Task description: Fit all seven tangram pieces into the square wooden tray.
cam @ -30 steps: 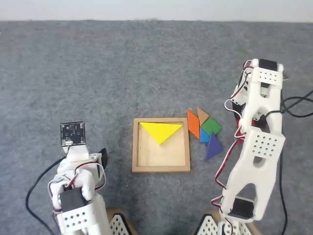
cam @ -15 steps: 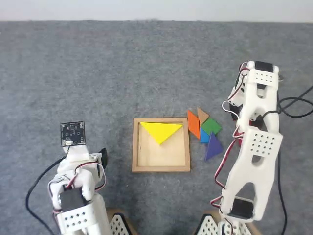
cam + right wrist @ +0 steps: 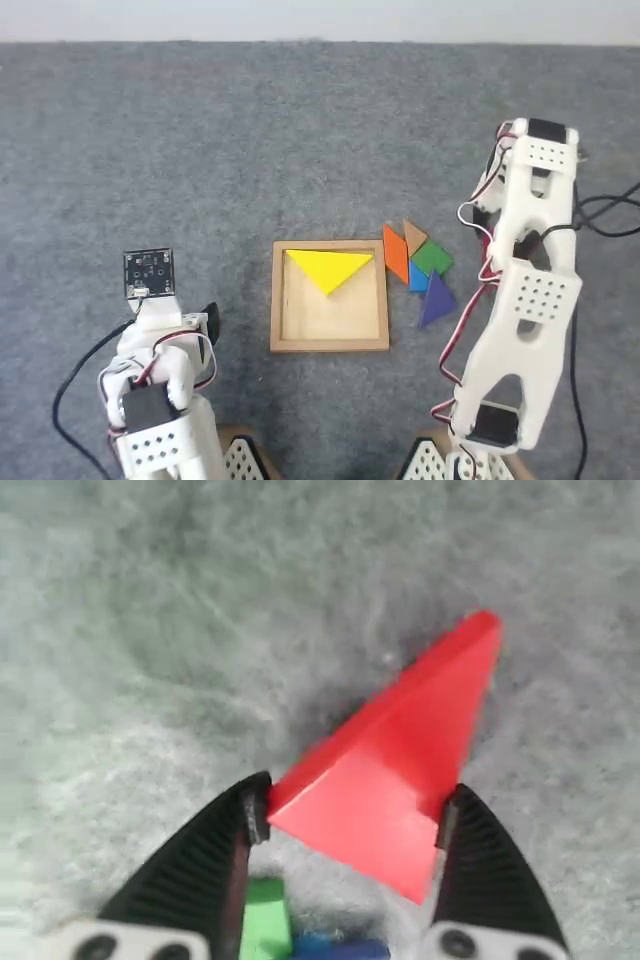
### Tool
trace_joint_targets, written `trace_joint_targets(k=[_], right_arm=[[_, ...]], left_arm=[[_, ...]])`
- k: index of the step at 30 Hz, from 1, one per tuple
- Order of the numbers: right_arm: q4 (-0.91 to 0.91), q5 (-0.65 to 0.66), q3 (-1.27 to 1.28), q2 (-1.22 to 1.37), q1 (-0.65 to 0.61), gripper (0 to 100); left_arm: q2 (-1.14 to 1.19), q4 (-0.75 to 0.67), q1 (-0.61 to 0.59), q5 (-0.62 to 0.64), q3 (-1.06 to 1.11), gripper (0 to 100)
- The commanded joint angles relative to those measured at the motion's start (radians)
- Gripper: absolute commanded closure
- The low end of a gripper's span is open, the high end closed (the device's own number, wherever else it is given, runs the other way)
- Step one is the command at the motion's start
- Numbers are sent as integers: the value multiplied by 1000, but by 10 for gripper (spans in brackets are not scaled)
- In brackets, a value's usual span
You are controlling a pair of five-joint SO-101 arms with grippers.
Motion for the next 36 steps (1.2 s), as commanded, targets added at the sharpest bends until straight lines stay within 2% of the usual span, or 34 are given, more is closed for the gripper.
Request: trace_joint_targets(k=[1,11,13,17,19,28,32,36], right_arm=[[22,32,-15,-133,-5,882],[27,44,-14,-148,-12,879],[18,44,-14,-139,-16,841],[4,43,-14,-67,-13,686],[4,43,-15,-33,4,671],[-51,46,-12,65,8,761],[-51,48,-14,74,10,835],[-53,120,-15,51,4,916]], left_arm=[[-15,5,-5,9,-8,755],[-15,5,-5,9,-8,755],[-15,5,-5,9,-8,755],[-15,5,-5,9,-8,755],[-15,5,-5,9,-8,755],[-15,5,-5,9,-8,755],[-15,5,-5,9,-8,755],[-15,5,-5,9,-8,755]])
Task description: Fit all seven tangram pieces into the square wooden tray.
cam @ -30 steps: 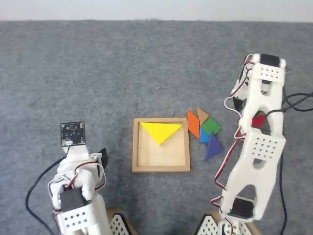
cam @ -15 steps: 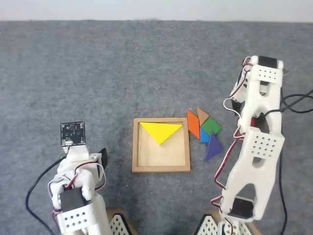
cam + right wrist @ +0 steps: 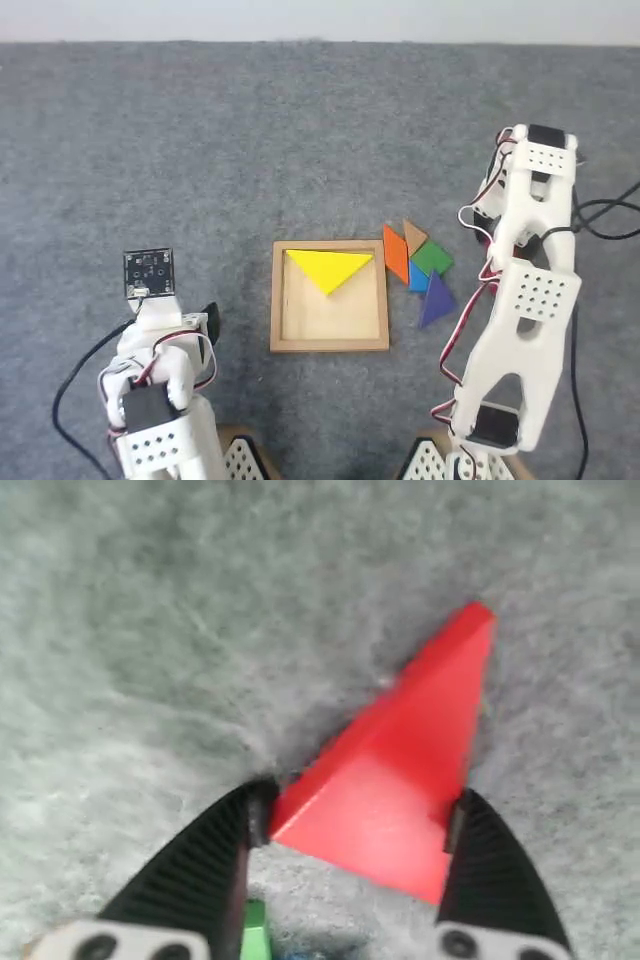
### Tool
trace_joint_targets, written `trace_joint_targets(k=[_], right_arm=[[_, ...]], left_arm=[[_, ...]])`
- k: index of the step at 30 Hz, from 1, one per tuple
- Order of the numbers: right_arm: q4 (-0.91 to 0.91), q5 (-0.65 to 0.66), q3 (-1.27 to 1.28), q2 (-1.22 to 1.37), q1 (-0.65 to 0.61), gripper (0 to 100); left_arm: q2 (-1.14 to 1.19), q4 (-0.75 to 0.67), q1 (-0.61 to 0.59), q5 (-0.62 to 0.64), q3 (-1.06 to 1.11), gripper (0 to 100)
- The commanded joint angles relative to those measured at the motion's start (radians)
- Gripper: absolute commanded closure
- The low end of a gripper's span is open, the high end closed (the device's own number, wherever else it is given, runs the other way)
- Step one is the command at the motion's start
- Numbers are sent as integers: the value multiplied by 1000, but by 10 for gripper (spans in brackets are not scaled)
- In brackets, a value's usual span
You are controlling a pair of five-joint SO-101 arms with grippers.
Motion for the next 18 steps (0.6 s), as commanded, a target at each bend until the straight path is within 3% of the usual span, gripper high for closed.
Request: trace_joint_targets(k=[1,18], right_arm=[[-19,74,-15,-28,-1,928],[5,95,-14,-136,47,957]], left_arm=[[-15,5,-5,9,-8,755],[-15,5,-5,9,-8,755]])
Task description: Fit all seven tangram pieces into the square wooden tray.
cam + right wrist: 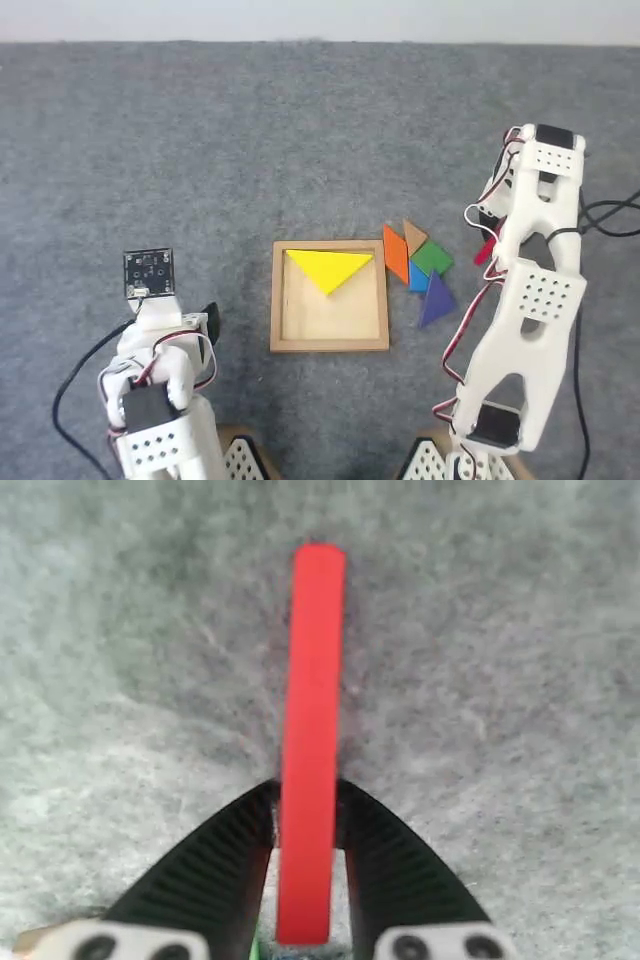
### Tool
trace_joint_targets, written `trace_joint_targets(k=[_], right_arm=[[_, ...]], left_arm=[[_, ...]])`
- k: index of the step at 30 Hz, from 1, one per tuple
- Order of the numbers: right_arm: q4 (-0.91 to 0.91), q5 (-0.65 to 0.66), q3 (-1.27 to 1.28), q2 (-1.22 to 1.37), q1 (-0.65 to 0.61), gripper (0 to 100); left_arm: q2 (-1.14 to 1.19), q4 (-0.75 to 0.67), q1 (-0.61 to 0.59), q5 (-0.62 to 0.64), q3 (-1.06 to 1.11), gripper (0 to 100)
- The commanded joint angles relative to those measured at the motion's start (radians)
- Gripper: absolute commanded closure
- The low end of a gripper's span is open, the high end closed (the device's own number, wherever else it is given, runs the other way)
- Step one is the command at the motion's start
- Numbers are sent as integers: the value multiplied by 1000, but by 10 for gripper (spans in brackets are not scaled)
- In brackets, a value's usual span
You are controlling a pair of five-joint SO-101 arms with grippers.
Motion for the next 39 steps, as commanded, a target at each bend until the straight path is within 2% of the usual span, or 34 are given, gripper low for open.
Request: trace_joint_targets(k=[1,6,9,17,22,26,31,39], right_arm=[[10,63,-17,-104,16,976],[35,269,-17,-199,-39,992],[64,440,-17,-294,-102,991],[94,571,78,-667,-335,991],[88,577,348,-1015,-452,991],[50,578,548,-1188,-601,991],[-173,586,795,-1135,-713,991],[-673,333,1028,-901,-843,992]], left_arm=[[-15,5,-5,9,-8,755],[-15,5,-5,9,-8,755],[-15,5,-5,9,-8,755],[-15,5,-5,9,-8,755],[-15,5,-5,9,-8,755],[-15,5,-5,9,-8,755],[-15,5,-5,9,-8,755],[-15,5,-5,9,-8,755]])
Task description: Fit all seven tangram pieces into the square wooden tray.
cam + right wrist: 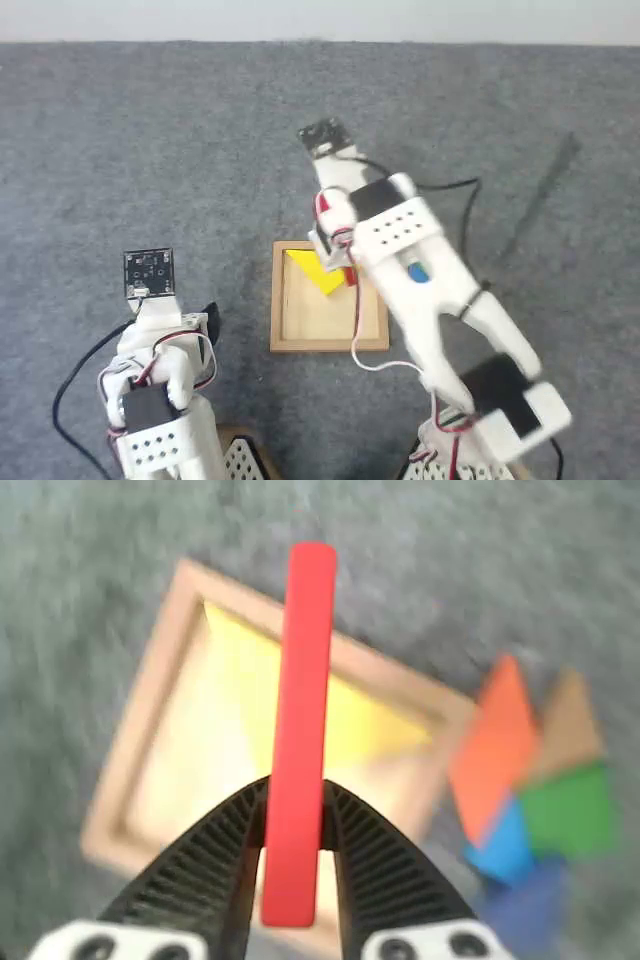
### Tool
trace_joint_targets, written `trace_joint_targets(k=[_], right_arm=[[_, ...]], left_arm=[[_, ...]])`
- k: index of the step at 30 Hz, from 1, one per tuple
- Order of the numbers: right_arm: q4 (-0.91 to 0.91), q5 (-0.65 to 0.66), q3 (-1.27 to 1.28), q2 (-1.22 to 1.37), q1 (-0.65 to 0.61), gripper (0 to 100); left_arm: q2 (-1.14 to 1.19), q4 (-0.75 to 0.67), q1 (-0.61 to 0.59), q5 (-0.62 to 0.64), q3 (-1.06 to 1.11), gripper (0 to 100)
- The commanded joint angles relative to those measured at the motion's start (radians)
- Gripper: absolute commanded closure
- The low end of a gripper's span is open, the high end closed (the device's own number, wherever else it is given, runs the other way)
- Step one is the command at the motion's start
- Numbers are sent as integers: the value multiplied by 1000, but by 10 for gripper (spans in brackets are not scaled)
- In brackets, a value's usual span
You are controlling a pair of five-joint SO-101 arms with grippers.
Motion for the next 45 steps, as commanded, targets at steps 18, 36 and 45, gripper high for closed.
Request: trace_joint_targets(k=[18,36,45], right_arm=[[-265,-470,-9,251,-225,989],[-168,-511,-32,246,-231,833],[-19,-505,-149,249,-200,829]], left_arm=[[-15,5,-5,9,-8,755],[-15,5,-5,9,-8,755],[-15,5,-5,9,-8,755]])
